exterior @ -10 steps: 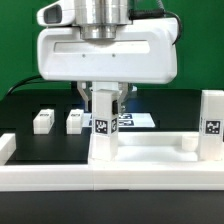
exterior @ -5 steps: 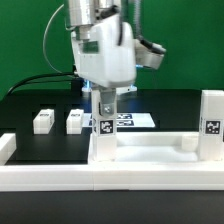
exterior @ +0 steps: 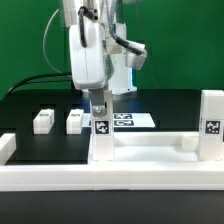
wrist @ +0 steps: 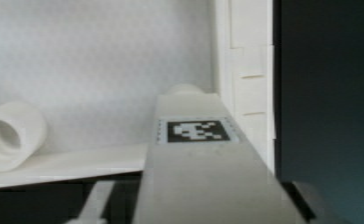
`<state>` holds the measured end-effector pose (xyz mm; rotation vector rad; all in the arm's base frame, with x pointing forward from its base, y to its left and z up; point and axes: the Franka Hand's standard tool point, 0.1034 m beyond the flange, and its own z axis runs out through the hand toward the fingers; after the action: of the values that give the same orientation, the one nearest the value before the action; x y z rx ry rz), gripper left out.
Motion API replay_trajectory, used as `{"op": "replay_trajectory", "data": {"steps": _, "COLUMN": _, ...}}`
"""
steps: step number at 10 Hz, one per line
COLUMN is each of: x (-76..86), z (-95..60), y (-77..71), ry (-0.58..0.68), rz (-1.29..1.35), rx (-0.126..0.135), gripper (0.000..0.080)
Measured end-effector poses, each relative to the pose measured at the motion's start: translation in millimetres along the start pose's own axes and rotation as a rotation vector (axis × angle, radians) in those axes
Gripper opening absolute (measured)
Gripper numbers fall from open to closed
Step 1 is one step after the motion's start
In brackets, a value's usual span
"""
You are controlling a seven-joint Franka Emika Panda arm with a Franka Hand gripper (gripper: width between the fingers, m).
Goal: Assemble desk
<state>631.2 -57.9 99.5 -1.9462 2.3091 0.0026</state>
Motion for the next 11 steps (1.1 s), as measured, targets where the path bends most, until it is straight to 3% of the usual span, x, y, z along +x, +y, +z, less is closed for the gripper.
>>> {"op": "replay_trajectory", "data": {"steps": 2, "x": -1.0, "z": 0.5, "y": -0.1, "ry": -0.036, "rz": 0.236, "rx": 0.016, "gripper": 0.0288}}
{"op": "replay_trajectory", "data": {"steps": 4, "x": -0.8, "z": 1.2, "y": 0.3, "ry": -0.036, "rz": 0.187, "rx": 0.016, "gripper": 0.0288}}
{"op": "replay_trajectory", "data": {"steps": 5, "x": -1.2, "z": 1.5, "y": 0.4, "ry": -0.035, "rz": 0.179, "rx": 0.016, "gripper": 0.0463}}
{"op": "replay_trajectory", "data": {"steps": 6, "x": -4.5, "z": -0.1, "y": -3.7, "ry": -0.019, "rz": -0.053, "rx": 0.039, "gripper": 0.0583}}
{"op": "replay_trajectory", "data": {"steps": 7, "x": -11.4, "z": 0.1, "y": -3.3, "ry": -0.017, "rz": -0.274, "rx": 0.043, "gripper": 0.0583}}
{"op": "replay_trajectory", "data": {"steps": 8, "x": -15.2, "z": 1.4, "y": -1.8, "ry": -0.018, "rz": -0.429, "rx": 0.045, "gripper": 0.0636}}
{"op": "replay_trajectory", "data": {"steps": 11, "x": -11.5, "z": 1.3, "y": -2.1, "ry": -0.010, "rz": -0.580, "rx": 0.044, "gripper": 0.0649}}
